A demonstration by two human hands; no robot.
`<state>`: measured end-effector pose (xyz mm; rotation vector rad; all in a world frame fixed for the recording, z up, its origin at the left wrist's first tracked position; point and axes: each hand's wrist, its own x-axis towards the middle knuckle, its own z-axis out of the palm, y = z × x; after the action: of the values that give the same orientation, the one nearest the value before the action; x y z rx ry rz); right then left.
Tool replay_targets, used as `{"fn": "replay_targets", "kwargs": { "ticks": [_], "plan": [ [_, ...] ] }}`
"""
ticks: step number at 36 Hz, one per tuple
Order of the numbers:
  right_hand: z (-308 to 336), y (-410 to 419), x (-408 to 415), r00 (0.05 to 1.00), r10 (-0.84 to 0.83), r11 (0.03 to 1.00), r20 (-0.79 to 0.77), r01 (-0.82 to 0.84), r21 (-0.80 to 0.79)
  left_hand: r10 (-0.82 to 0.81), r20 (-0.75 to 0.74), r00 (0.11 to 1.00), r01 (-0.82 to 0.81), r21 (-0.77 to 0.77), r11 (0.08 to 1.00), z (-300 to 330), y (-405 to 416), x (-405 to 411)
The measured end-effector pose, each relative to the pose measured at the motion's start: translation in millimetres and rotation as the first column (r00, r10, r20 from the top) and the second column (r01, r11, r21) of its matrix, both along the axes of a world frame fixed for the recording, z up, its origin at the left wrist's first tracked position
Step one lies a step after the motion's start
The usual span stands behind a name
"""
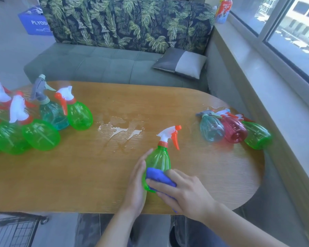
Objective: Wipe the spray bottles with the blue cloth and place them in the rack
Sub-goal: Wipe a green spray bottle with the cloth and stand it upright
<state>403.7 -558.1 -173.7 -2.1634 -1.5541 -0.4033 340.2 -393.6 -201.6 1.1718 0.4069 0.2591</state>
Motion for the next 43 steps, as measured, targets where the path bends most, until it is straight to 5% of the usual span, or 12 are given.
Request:
{"fn": "replay_targets", "kwargs": {
  "ticks": [6, 10, 14, 18, 31, 43],
  "plan": [
    [-2, -2, -5, 0.997, 0.027, 0.999, 0.067, -0.025, -0.026, 0.018, -0.002, 1.000, -0.018, 0.001, 1.000, 2, -2, 0],
    [-10, -8, -15, 0.966, -0.090, 0.978, -0.243, 0.132, 0.163, 0.030, -0.028, 0.999, -0.030, 0.015, 0.999, 6, -7, 0],
    [-15, -1, -24, 0.658, -0.219, 0.813, -0.721, 0.531, 0.237, -0.009, -0.004, 1.000, 0.009, -0.002, 1.000, 11, -5, -5],
    [-15, 8, -25, 0.455, -0.203, 0.764, -0.867, 0.627, 0.150, -0.036, 0.044, 0.998, 0.032, 0.074, 0.997, 2, -3, -6],
    [-12, 7, -27, 0.429, -0.156, 0.731, -0.890, 0.656, 0.189, -0.047, 0.090, 0.995, 0.047, -0.002, 0.999, -3, -4, -3],
    [-16, 13, -28, 0.492, -0.173, 0.753, -0.853, 0.624, 0.207, -0.110, 0.062, 0.992, 0.101, 0.138, 0.985, -2, -2, -5]
  ]
}}
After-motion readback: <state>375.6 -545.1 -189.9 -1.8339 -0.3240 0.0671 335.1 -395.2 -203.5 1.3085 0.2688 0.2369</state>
